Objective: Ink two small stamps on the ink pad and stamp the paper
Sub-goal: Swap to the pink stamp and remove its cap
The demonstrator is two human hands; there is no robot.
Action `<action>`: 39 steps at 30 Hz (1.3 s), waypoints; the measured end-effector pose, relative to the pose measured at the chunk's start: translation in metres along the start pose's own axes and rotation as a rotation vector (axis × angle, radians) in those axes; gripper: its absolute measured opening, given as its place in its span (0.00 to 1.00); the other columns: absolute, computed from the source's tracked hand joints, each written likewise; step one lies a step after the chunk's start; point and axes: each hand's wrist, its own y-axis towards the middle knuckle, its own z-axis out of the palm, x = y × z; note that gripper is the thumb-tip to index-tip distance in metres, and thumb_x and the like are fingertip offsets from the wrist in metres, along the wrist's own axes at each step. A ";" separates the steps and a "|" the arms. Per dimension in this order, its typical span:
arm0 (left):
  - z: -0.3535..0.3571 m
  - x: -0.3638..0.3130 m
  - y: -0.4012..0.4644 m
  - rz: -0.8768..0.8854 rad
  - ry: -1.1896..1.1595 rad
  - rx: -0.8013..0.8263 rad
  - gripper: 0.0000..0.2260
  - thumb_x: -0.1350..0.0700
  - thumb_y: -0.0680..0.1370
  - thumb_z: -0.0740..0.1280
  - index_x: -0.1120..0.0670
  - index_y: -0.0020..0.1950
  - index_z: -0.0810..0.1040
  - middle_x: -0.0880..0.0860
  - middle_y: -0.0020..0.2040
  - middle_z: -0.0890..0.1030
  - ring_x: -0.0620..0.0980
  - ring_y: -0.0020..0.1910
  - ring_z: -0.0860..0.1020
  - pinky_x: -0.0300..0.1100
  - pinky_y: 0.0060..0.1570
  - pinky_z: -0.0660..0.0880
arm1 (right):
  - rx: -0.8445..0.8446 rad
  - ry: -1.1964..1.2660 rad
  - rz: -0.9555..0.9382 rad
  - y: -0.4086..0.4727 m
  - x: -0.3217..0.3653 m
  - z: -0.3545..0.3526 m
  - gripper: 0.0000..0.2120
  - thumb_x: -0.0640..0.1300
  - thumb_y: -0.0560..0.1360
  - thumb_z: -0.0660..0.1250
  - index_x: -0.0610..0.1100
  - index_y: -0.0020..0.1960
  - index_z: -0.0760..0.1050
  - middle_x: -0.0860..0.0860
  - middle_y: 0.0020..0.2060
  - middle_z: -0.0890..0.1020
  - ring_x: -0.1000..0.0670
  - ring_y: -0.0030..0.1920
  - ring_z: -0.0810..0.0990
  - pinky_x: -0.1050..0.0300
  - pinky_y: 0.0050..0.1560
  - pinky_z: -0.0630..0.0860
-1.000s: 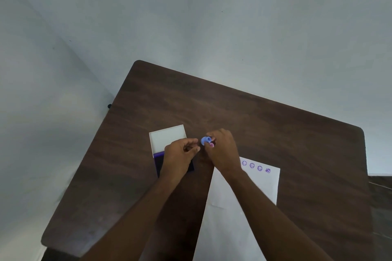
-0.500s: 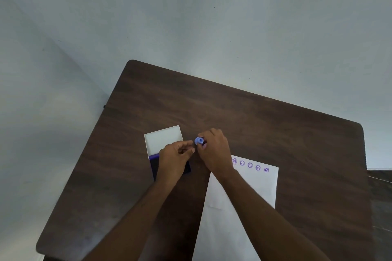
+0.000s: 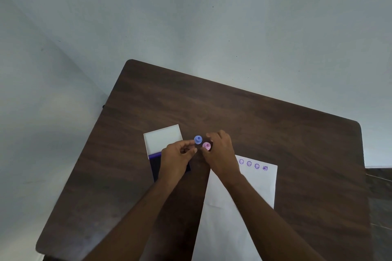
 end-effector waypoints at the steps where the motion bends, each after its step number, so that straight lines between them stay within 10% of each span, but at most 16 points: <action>1: 0.000 0.000 0.000 0.003 -0.003 0.002 0.13 0.56 0.75 0.71 0.54 0.60 0.81 0.49 0.54 0.85 0.34 0.41 0.77 0.19 0.40 0.68 | 0.001 0.004 0.014 -0.001 -0.001 -0.001 0.13 0.50 0.75 0.66 0.44 0.56 0.76 0.48 0.56 0.79 0.51 0.54 0.72 0.63 0.54 0.64; 15: -0.008 0.004 -0.008 0.004 -0.020 0.014 0.13 0.56 0.75 0.71 0.53 0.60 0.81 0.47 0.54 0.84 0.33 0.42 0.77 0.21 0.41 0.68 | 0.089 -0.099 0.035 -0.002 0.008 -0.006 0.11 0.45 0.78 0.63 0.39 0.50 0.78 0.44 0.47 0.82 0.49 0.48 0.75 0.58 0.53 0.71; 28: -0.028 -0.003 -0.031 0.144 -0.104 0.125 0.20 0.53 0.75 0.71 0.50 0.67 0.76 0.41 0.58 0.79 0.38 0.55 0.77 0.19 0.47 0.70 | 0.038 0.755 0.300 -0.047 0.027 -0.042 0.10 0.51 0.68 0.76 0.46 0.44 0.82 0.52 0.35 0.84 0.51 0.34 0.81 0.67 0.33 0.76; 33: -0.038 -0.006 -0.040 0.166 -0.208 0.120 0.18 0.49 0.73 0.72 0.48 0.63 0.79 0.46 0.56 0.84 0.43 0.54 0.82 0.38 0.56 0.78 | 0.097 0.896 0.280 -0.060 0.036 -0.044 0.06 0.48 0.69 0.74 0.47 0.42 0.82 0.47 0.35 0.86 0.49 0.34 0.82 0.63 0.35 0.78; 39: -0.045 -0.006 -0.048 0.177 -0.190 0.076 0.15 0.51 0.73 0.72 0.49 0.60 0.81 0.40 0.50 0.82 0.30 0.47 0.79 0.22 0.46 0.73 | 0.117 0.930 0.307 -0.066 0.041 -0.040 0.08 0.48 0.69 0.74 0.46 0.45 0.83 0.46 0.38 0.86 0.45 0.39 0.84 0.55 0.44 0.82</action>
